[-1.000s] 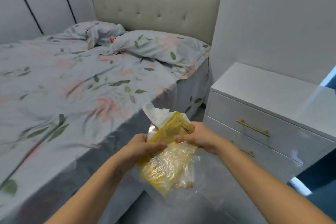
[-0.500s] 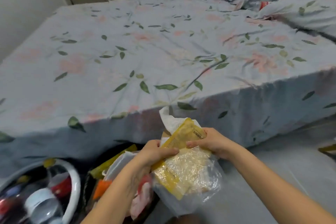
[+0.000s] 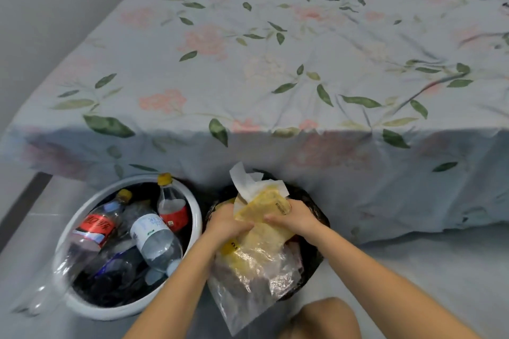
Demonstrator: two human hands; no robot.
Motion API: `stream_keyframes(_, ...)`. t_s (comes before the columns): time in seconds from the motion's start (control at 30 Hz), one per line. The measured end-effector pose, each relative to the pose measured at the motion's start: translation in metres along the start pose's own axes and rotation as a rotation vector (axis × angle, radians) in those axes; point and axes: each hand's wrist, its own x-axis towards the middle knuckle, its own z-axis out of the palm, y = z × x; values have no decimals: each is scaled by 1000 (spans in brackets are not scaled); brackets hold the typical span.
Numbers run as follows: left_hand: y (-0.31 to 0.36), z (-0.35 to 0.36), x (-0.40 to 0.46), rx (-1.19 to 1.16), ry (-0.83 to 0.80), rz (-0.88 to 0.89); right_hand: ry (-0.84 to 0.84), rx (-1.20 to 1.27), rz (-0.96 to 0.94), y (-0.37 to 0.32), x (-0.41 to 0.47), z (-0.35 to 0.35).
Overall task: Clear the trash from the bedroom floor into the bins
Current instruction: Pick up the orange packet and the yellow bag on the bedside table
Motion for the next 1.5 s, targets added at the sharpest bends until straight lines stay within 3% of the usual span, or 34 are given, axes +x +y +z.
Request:
stream_keyframes(0.53,-39,61,62,459,-94,-232,-48,-500,215,46,39,38)
stream_keyframes(1.07,-22,61,54,598,-123,-245,-26,-428,-6,26,1,3)
stream_keyframes(1.27,-16,41,29,670,-19,-128,-156,-567,-19,29,-21,17)
stream_keyframes(1.43,-15,33,18,618,7,-55,-458,-672,26,29,-25,45)
stream_keyframes(1.5,-16,29,18,578,16,-32,-458,-655,-41,27,-23,48)
